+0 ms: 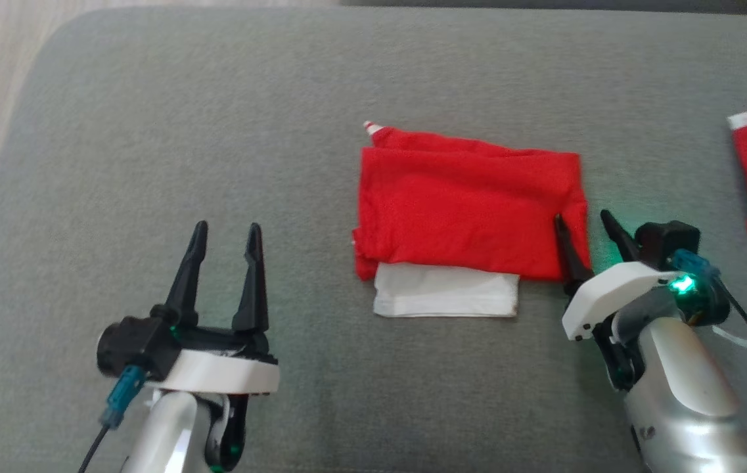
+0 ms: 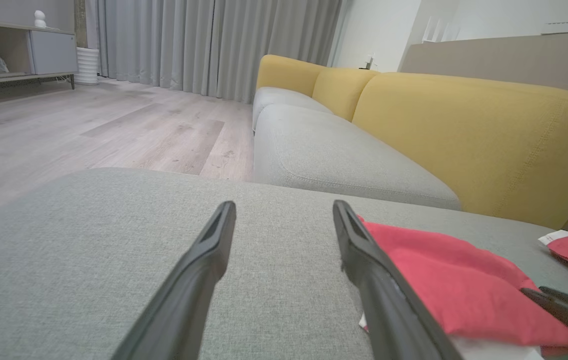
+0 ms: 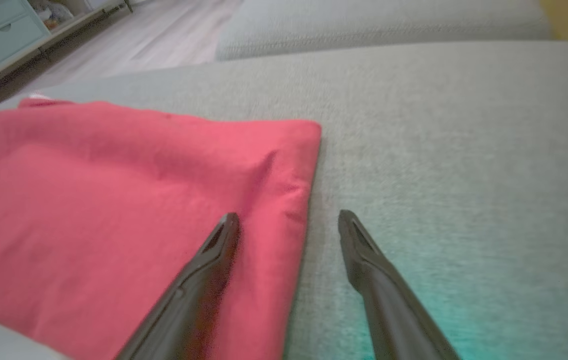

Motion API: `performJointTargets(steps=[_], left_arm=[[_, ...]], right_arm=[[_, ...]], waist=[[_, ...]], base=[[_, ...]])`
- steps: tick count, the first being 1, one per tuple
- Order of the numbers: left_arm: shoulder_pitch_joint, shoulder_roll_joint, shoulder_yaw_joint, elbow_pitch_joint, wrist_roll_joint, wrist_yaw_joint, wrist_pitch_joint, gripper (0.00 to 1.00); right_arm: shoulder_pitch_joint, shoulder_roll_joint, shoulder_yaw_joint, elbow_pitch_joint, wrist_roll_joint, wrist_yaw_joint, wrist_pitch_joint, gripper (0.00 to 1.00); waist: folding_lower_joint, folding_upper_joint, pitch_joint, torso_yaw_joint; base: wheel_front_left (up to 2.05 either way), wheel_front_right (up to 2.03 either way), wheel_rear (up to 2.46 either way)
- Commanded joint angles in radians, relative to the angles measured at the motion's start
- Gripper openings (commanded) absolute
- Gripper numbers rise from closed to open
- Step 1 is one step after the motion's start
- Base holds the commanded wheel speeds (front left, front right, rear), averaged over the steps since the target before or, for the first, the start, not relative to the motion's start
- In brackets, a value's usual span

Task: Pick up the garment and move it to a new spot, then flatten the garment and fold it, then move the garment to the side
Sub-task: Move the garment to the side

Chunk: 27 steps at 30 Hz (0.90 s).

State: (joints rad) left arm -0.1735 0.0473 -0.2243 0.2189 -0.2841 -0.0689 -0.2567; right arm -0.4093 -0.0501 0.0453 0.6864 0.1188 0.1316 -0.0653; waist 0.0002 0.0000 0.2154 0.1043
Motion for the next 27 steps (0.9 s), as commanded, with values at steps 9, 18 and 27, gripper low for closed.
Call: performJointTargets(steps=[9, 18, 27], left_arm=[[-0.040, 0.003, 0.013, -0.025, -0.013, 0.017, -0.005, 1.00], [-0.028, 0.003, 0.003, -0.031, -0.002, 0.011, -0.005, 1.00], [-0.026, 0.003, 0.010, -0.049, -0.009, 0.017, -0.005, 1.00]], right_arm=[[-0.091, 0.000, 0.062, 0.153, -0.001, -0.001, 0.029, 0.00], [-0.124, 0.000, 0.079, 0.166, -0.103, -0.001, -0.048, 0.00], [-0.178, -0.153, 0.151, 0.085, -0.230, -0.001, -0.006, 0.00]], waist=[[-0.0002, 0.0000, 0.004, 0.041], [-0.0002, 0.0000, -0.050, -0.036], [-0.0002, 0.0000, -0.060, -0.135]], base=[[0.00, 0.00, 0.00], [0.00, 0.00, 0.00], [0.00, 0.00, 0.00]])
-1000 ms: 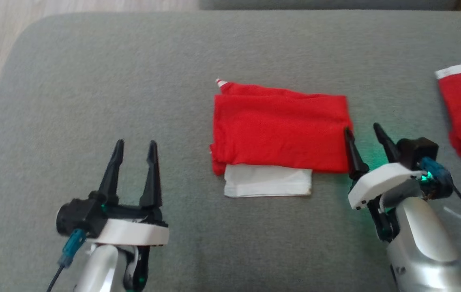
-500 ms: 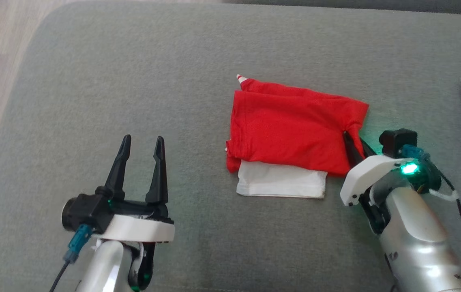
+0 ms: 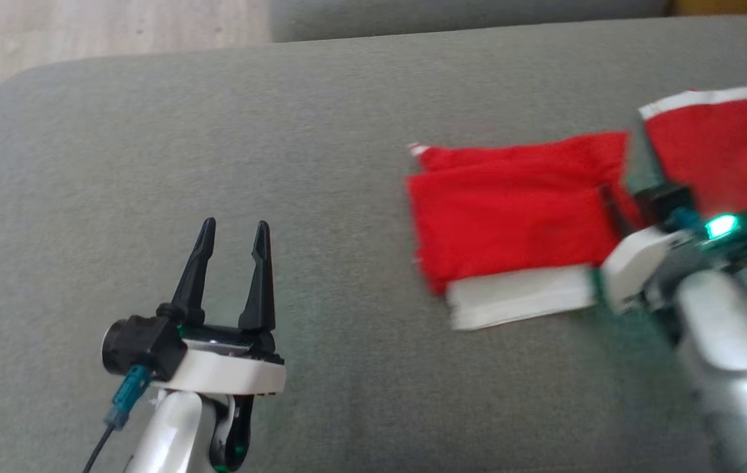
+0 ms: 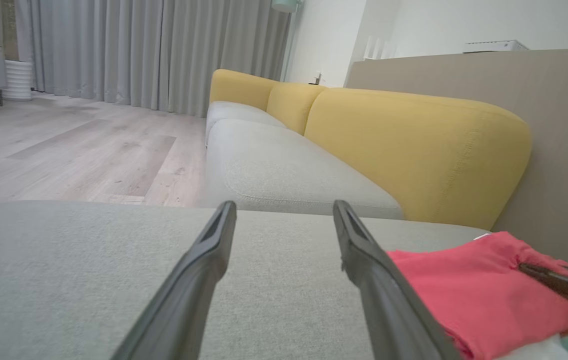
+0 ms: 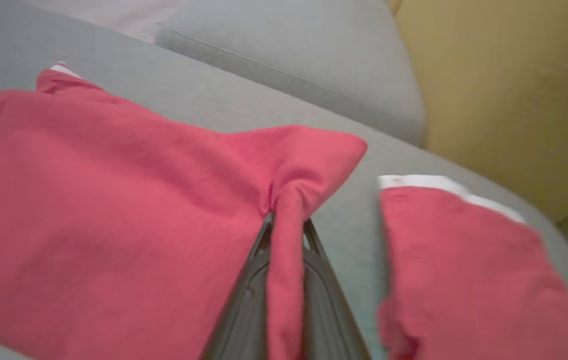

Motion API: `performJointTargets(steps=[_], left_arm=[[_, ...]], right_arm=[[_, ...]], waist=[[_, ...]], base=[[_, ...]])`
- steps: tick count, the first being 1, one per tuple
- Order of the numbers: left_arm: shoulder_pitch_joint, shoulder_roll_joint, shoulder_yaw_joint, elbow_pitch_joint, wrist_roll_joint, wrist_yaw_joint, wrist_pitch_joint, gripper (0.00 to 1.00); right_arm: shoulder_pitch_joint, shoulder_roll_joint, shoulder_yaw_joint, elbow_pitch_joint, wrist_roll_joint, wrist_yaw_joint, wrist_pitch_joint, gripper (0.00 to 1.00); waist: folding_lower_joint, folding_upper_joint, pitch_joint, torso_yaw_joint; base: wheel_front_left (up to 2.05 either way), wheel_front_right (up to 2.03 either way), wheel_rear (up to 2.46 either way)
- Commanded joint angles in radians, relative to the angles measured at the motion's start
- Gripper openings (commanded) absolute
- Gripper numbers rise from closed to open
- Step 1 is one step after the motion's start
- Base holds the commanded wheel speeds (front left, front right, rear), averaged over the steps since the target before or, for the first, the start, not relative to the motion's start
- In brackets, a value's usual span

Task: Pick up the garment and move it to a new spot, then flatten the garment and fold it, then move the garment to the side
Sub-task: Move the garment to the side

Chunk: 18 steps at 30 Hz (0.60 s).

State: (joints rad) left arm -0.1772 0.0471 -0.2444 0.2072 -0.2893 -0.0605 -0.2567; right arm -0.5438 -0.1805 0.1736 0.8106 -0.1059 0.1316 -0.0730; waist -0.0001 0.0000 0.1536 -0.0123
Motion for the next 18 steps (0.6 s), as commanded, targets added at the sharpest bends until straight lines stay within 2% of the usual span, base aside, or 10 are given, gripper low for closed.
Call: performJointTargets(steps=[1, 9, 18], left_arm=[[-0.024, 0.003, 0.030, -0.041, -0.005, 0.010, -0.005, 1.00], [-0.058, 0.003, 0.022, -0.047, -0.011, 0.007, -0.005, 1.00], [-0.095, 0.003, 0.022, -0.040, -0.014, -0.001, -0.005, 1.00]], right_arm=[[-0.054, -0.054, 0.031, -0.049, -0.005, -0.001, 0.013, 0.00], [-0.155, -0.294, 0.046, -0.076, 0.027, -0.001, 0.067, 0.00], [-0.244, -0.444, -0.042, 0.013, -0.016, -0.001, 0.093, 0.00]], waist=[[0.0001, 0.0000, 0.007, -0.026], [0.0001, 0.0000, 0.070, -0.037], [0.0001, 0.0000, 0.137, -0.006]], base=[[0.00, 0.00, 0.00], [0.00, 0.00, 0.00], [0.00, 0.00, 0.00]])
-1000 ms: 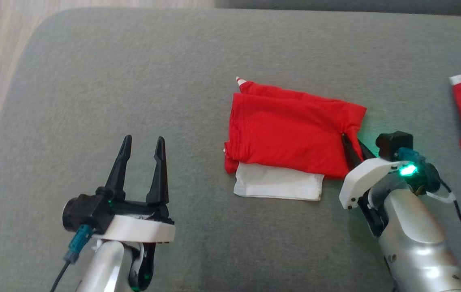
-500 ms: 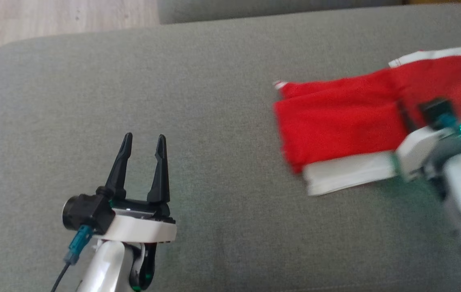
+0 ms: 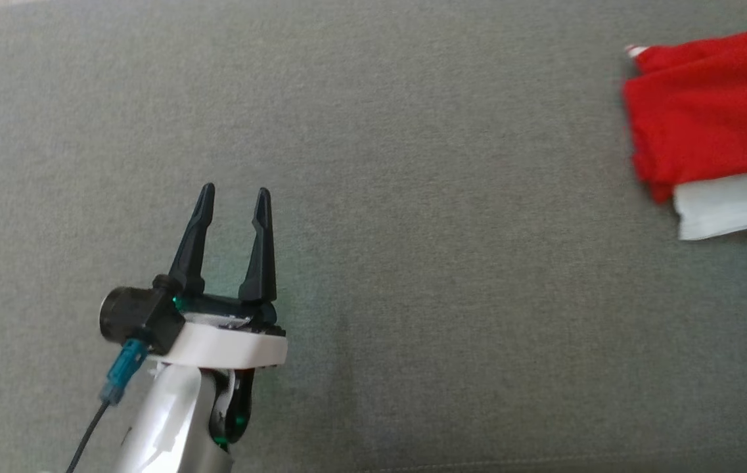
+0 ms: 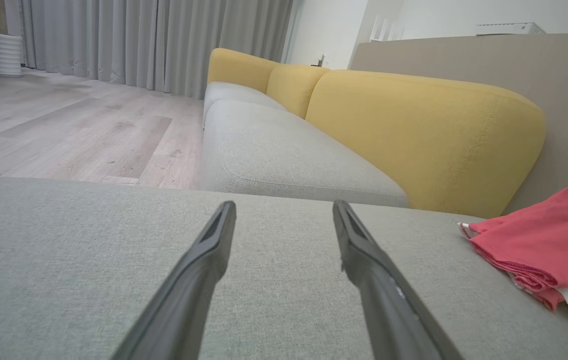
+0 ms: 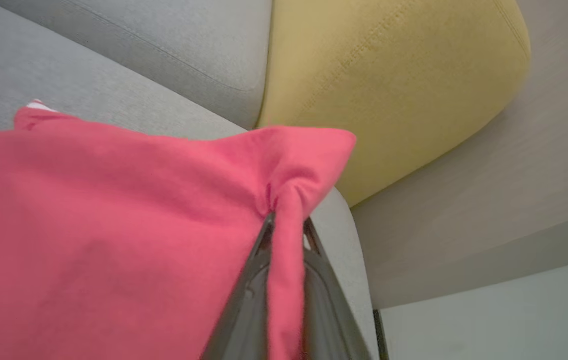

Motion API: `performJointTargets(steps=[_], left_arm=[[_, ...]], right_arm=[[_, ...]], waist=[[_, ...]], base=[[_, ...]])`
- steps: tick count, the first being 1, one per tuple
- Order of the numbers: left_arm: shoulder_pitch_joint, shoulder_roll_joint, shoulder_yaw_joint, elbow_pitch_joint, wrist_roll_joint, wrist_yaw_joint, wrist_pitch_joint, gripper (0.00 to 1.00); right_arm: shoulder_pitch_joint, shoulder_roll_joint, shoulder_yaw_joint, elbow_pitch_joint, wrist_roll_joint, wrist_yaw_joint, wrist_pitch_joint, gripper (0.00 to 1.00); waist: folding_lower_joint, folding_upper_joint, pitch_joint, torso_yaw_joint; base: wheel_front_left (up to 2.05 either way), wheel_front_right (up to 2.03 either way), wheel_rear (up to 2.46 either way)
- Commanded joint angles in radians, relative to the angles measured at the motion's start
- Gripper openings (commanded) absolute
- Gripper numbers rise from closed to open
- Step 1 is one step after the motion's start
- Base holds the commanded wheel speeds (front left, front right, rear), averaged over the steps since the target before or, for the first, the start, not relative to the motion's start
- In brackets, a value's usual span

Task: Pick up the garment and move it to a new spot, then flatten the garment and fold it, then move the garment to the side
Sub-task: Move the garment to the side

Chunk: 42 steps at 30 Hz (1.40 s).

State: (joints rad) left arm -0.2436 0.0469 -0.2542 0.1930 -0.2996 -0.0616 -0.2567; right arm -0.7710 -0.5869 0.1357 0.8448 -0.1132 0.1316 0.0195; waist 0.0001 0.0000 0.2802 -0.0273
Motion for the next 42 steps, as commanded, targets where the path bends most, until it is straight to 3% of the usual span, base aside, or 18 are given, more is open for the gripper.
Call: performJointTargets(steps=[1, 8, 19, 20, 21, 30, 42], left_arm=[[-0.032, 0.003, 0.033, -0.025, -0.004, 0.000, -0.005, 1.00], [-0.039, 0.003, 0.044, -0.023, 0.001, -0.006, -0.005, 1.00], [-0.049, 0.003, 0.051, -0.019, 0.006, -0.007, -0.005, 1.00], [-0.049, 0.003, 0.053, -0.017, 0.007, -0.008, -0.005, 1.00], [-0.049, 0.003, 0.053, -0.016, 0.007, -0.008, -0.005, 1.00], [-0.027, 0.003, 0.063, -0.008, -0.002, -0.010, -0.005, 1.00], [0.077, 0.003, 0.098, -0.021, 0.006, -0.006, -0.005, 1.00]], right_arm=[[-0.021, -0.047, -0.016, -0.013, -0.019, -0.001, 0.000, 0.00], [-0.037, -0.077, -0.096, 0.029, -0.086, -0.001, 0.001, 0.00], [-0.043, -0.054, -0.182, 0.053, -0.146, -0.001, -0.014, 0.00], [-0.043, -0.043, -0.196, 0.048, -0.155, -0.001, -0.020, 0.92], [-0.044, -0.036, -0.206, 0.044, -0.156, -0.001, -0.025, 1.00], [-0.025, 0.067, -0.250, -0.036, -0.166, -0.001, -0.092, 1.00], [0.142, 0.400, -0.172, -0.306, 0.018, -0.001, -0.202, 1.00]], waist=[[-0.0001, 0.0000, 0.016, 0.013], [-0.0001, 0.0000, 0.032, 0.016], [-0.0001, 0.0000, 0.039, 0.001], [-0.0001, 0.0000, 0.037, -0.002], [-0.0001, 0.0000, 0.034, -0.004], [-0.0001, 0.0000, -0.045, -0.011], [-0.0001, 0.0000, -0.209, -0.033]], base=[[0.00, 0.00, 0.00], [0.00, 0.00, 0.00], [0.00, 0.00, 0.00], [0.00, 0.00, 0.00], [0.00, 0.00, 0.00], [0.00, 0.00, 0.00], [0.00, 0.00, 0.00]])
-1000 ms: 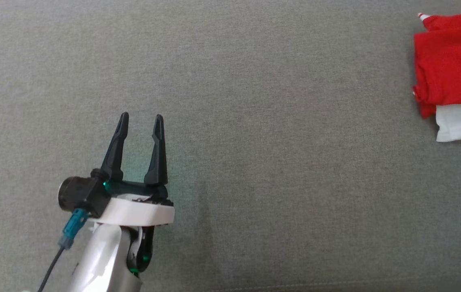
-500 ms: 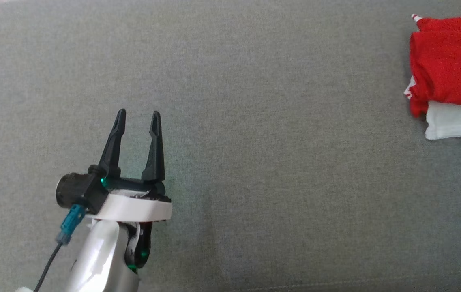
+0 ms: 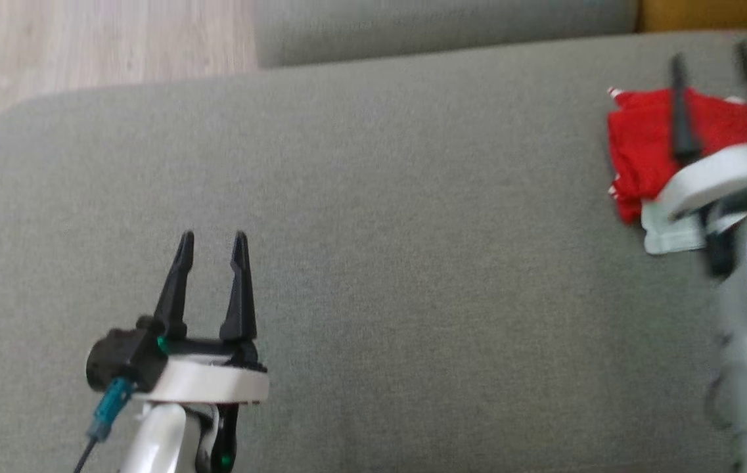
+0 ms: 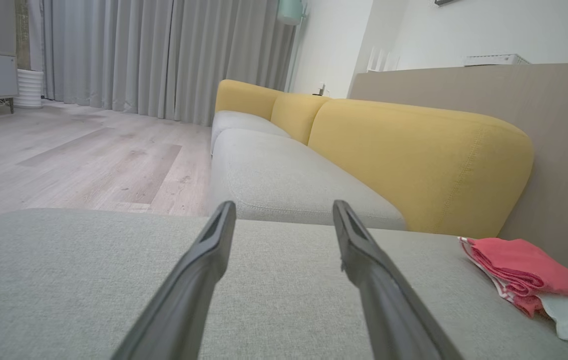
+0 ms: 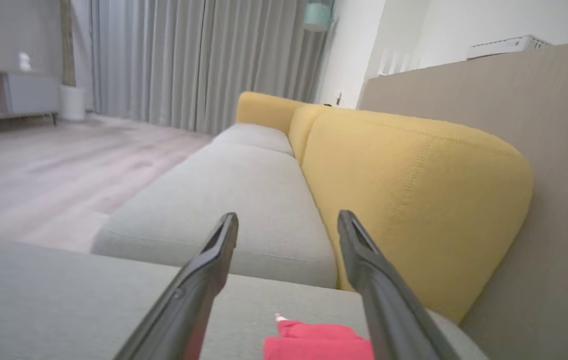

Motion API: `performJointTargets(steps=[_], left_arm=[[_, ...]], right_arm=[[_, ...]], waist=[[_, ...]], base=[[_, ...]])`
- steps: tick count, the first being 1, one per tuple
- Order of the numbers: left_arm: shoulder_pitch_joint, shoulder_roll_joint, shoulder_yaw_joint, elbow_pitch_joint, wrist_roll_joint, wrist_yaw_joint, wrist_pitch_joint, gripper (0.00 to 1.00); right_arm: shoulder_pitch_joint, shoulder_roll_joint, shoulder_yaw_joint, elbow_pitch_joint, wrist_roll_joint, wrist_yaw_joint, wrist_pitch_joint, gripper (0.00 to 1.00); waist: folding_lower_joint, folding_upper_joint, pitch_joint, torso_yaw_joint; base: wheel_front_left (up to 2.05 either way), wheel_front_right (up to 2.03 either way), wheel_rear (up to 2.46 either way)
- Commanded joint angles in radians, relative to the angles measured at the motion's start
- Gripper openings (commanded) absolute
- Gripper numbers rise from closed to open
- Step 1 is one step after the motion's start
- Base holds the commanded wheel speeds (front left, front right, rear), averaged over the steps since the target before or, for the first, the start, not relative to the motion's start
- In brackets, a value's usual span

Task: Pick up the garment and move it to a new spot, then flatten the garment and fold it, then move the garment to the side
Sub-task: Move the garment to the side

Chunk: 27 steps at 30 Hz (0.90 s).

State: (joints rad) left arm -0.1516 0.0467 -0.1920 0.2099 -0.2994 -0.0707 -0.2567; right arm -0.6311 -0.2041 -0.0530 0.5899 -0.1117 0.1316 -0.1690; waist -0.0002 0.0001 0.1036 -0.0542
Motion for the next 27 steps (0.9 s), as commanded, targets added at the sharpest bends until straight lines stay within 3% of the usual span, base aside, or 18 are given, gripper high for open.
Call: performJointTargets(steps=[1, 8, 16, 27], left_arm=[[-0.005, 0.004, 0.037, -0.039, 0.006, 0.003, -0.005, 1.00], [0.058, 0.004, 0.028, -0.039, 0.003, 0.013, -0.005, 1.00], [0.100, 0.004, 0.023, -0.039, -0.009, 0.032, -0.005, 1.00], [0.102, 0.004, 0.031, -0.034, -0.007, 0.037, -0.005, 1.00]], right_arm=[[0.029, 0.044, 0.019, -0.075, 0.040, -0.001, -0.020, 1.00], [0.265, 0.146, 0.036, -0.214, 0.167, -0.001, -0.070, 1.00], [0.431, 0.153, 0.125, -0.237, 0.285, -0.001, -0.090, 1.00], [0.439, 0.154, 0.143, -0.265, 0.279, -0.001, -0.092, 1.00]], waist=[[0.0002, -0.0001, -0.042, -0.006], [0.0002, -0.0001, -0.083, -0.001], [0.0002, -0.0001, -0.088, -0.003], [0.0002, -0.0001, -0.085, -0.006]], base=[[0.00, 0.00, 0.00], [0.00, 0.00, 0.00], [0.00, 0.00, 0.00], [0.00, 0.00, 0.00]])
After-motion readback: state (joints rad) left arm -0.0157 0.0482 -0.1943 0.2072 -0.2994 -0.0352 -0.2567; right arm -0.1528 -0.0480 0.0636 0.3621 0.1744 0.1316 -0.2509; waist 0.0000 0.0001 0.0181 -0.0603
